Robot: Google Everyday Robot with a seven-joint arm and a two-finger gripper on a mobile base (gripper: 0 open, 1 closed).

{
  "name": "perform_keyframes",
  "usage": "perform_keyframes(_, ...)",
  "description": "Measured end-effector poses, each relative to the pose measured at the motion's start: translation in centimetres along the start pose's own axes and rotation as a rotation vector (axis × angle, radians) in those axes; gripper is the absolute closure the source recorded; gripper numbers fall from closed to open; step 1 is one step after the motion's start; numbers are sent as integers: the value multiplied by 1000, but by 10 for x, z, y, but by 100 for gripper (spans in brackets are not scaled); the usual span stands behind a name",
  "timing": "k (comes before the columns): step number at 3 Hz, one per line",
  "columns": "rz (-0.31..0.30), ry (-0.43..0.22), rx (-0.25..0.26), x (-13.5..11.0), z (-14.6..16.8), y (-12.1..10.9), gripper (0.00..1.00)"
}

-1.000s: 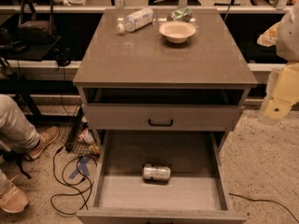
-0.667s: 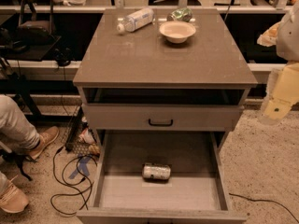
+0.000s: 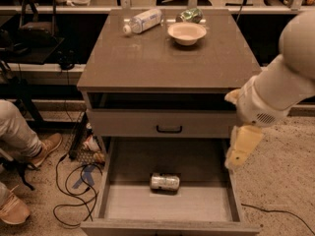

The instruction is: Pick 7up can from middle drawer and place on counter

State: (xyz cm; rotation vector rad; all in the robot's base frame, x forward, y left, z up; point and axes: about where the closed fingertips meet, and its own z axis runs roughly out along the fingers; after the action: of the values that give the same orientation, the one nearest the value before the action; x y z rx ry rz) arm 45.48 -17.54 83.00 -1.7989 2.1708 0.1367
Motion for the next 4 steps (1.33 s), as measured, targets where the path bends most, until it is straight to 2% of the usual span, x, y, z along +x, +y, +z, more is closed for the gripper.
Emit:
perform_keyframes(1, 1, -33, 42, -6, 16, -12, 0)
perform_keyframes(2, 1, -33, 44, -6, 16, -13, 0)
perform_keyframes(3, 30, -49, 50, -5, 57, -29, 0)
perform_keyframes(4, 99, -90, 30, -17, 146, -44, 0)
